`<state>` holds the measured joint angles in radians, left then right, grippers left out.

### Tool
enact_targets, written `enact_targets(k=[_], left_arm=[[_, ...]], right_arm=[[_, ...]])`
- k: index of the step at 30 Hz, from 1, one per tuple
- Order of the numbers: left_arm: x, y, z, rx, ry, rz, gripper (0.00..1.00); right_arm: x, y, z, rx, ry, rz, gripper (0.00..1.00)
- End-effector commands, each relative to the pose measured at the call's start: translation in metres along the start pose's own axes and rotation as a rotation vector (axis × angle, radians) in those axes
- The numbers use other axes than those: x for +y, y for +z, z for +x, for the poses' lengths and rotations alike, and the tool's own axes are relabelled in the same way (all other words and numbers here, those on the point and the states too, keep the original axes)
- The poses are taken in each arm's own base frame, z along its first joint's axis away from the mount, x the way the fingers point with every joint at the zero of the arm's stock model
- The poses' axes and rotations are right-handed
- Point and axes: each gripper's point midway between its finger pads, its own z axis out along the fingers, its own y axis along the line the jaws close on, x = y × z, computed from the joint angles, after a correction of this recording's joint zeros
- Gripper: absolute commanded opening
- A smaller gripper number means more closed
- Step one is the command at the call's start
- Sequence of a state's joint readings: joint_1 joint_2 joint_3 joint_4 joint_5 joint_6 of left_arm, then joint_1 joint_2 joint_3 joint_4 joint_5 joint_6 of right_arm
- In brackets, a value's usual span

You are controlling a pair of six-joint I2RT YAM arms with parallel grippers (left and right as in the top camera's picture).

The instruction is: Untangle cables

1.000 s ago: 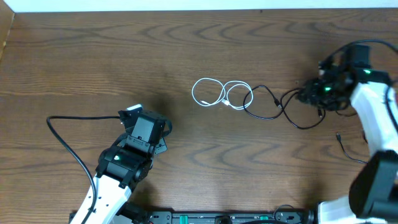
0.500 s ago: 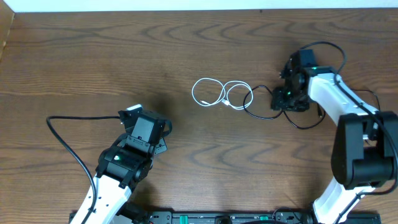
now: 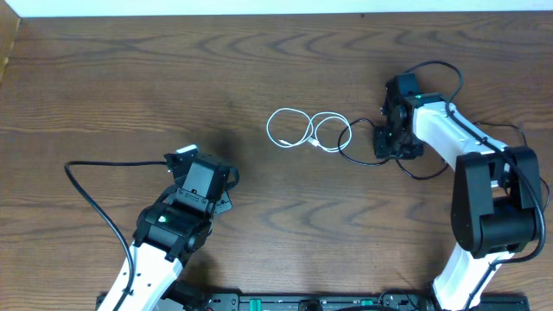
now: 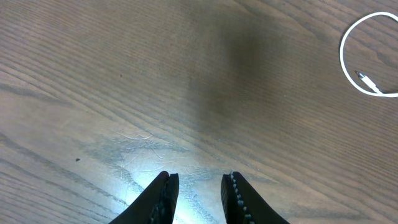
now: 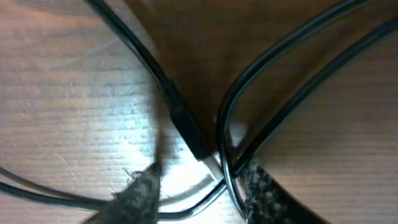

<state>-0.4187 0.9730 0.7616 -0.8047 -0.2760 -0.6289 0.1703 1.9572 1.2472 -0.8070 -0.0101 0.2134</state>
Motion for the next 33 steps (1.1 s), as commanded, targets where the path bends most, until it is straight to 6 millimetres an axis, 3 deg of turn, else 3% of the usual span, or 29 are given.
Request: enact_targets(k=[1, 6, 12, 17, 20, 25, 28, 33], left_arm=[[0.003, -0.001, -0.005, -0.019, -0.011, -0.019, 0.29], [0.003, -0.001, -0.005, -0.019, -0.011, -0.019, 0.29], [0.003, -0.001, -0.005, -0.019, -0.011, -0.019, 0.29], [0.003, -0.001, -0.005, -0.018, -0.011, -0.019, 0.29], [0.003, -0.001, -0.005, -0.018, -0.011, -0.019, 0.29], [0.003, -0.001, -0.005, -0.019, -0.011, -0.019, 0.29], [0.003, -0.001, -0.005, -0.019, -0.011, -0.019, 0.29], [0.003, -0.001, -0.005, -0.019, -0.011, -0.019, 0.29]], right_arm=[[0.001, 0.011, 0.014, 0.067, 0.002, 0.025, 0.23], [-0.006, 0.009, 0.031, 0.135, 0.045, 0.053, 0.02], [-0.002, 0.006, 0.042, 0.182, 0.048, 0.022, 0.01], [0.016, -0.016, 0.031, 0.125, 0.055, -0.131, 0.01], [0.027, -0.045, 0.014, 0.025, 0.037, -0.263, 0.01], [0.037, -0.123, -0.014, -0.227, -0.013, -0.487, 0.01], [0.025, -0.185, -0.027, -0.433, -0.019, -0.563, 0.01], [-0.003, -0.246, -0.03, -0.652, -0.005, -0.547, 0.01]])
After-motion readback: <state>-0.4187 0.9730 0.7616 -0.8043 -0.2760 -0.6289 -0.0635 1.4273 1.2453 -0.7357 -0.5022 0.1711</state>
